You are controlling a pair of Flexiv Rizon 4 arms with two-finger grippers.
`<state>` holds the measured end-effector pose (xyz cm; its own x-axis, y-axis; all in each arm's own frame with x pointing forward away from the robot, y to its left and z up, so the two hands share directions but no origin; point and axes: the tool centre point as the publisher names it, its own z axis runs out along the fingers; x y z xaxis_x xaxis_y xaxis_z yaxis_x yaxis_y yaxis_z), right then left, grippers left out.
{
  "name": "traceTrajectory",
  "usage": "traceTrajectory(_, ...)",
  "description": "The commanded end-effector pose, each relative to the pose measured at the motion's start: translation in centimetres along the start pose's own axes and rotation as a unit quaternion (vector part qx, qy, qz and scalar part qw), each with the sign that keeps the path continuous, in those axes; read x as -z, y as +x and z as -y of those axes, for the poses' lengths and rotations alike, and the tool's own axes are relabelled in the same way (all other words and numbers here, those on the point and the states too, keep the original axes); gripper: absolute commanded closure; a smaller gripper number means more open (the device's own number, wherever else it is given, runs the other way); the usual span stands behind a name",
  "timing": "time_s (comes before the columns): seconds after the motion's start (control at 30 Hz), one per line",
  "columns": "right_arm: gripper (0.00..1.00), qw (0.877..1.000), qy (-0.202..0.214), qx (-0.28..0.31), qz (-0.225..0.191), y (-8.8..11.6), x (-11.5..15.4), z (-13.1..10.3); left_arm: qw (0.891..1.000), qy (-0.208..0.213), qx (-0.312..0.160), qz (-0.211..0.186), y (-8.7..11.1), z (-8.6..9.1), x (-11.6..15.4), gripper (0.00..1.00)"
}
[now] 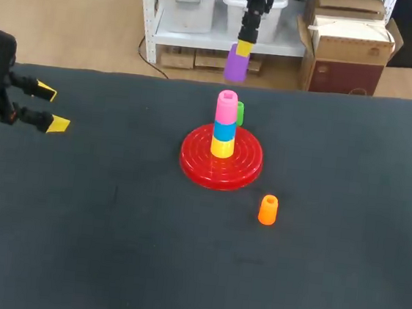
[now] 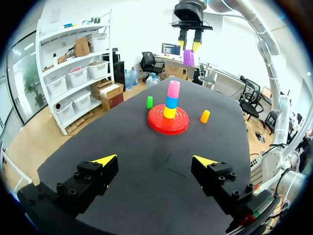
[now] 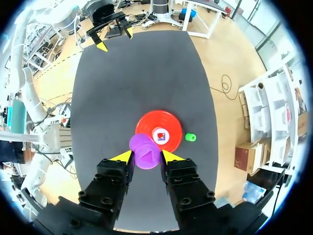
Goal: Pick up and stack the cylinders on the red base in this order: pink,purple,orange,green
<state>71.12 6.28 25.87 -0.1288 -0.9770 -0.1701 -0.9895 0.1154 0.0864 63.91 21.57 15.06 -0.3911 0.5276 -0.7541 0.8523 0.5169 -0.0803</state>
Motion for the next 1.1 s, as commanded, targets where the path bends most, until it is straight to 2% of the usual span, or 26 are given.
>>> traceTrajectory(0.03, 1.00, 0.999, 0.037, 0.011, -0.015, 1.2, -0.3, -0.8, 1.000, 0.000, -0.001, 0.002, 0.2, -0.1, -0.1, 0.00)
traceTrajectory(0.17, 1.00, 0.997, 0.025, 0.037, -0.065, 1.4, -0.9, -0.8, 1.000, 0.000, -0.001, 0.002, 0.2, -0.1, -0.1, 0.00)
traceTrajectory(0.23, 1.00, 0.994, 0.016, 0.046, -0.102, 1.3, -1.4, -0.5, 1.000, 0.000, -0.001, 0.002, 0.2, -0.1, -0.1, 0.00)
traceTrajectory(0.33, 1.00, 0.991, 0.019, 0.060, -0.120, 0.8, -1.9, 0.1, 1.000, 0.000, -0.001, 0.002, 0.2, -0.1, -0.1, 0.00)
traceTrajectory(0.57, 1.00, 0.989, 0.021, 0.076, -0.129, -0.2, -3.8, 1.4, 1.000, 0.000, -0.001, 0.002, 0.2, -0.1, -0.1, 0.00)
traceTrajectory(0.67, 1.00, 0.988, 0.008, 0.081, -0.132, -0.5, -4.6, 1.9, 1.000, 0.000, -0.001, 0.002, 0.2, -0.1, -0.1, 0.00)
traceTrajectory(1.1, 1.00, 0.988, -0.005, 0.085, -0.130, -1.7, -5.7, 3.8, 1.000, 0.000, -0.001, 0.002, 0.2, -0.1, -0.1, 0.00)
